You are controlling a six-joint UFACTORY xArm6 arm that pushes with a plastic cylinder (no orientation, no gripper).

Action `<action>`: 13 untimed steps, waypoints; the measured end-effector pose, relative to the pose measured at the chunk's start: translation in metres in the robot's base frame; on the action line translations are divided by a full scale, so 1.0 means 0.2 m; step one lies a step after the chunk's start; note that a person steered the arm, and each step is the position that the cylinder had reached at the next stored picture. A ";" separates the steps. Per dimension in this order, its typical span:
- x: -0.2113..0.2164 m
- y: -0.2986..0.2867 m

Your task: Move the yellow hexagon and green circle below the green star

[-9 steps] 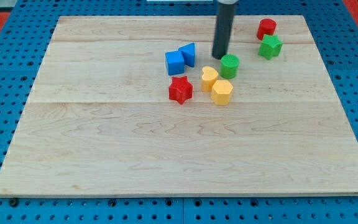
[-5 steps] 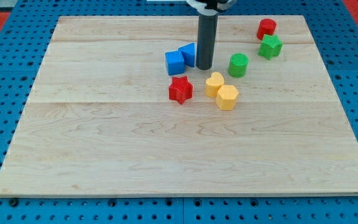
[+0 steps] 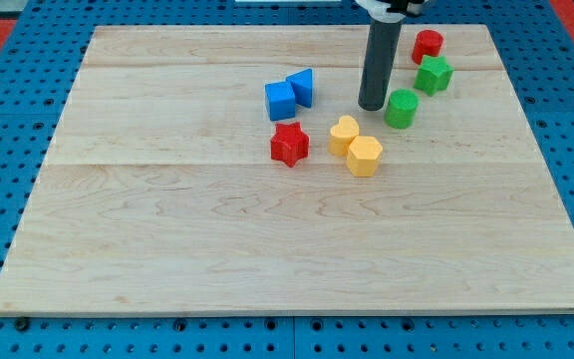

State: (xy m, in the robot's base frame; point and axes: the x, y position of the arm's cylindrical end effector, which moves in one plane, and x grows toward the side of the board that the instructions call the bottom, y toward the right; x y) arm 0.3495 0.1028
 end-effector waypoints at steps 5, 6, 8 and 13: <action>0.34 0.31; 0.27 0.36; 0.25 0.26; 0.45 0.17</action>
State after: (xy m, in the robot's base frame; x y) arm 0.4389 0.1369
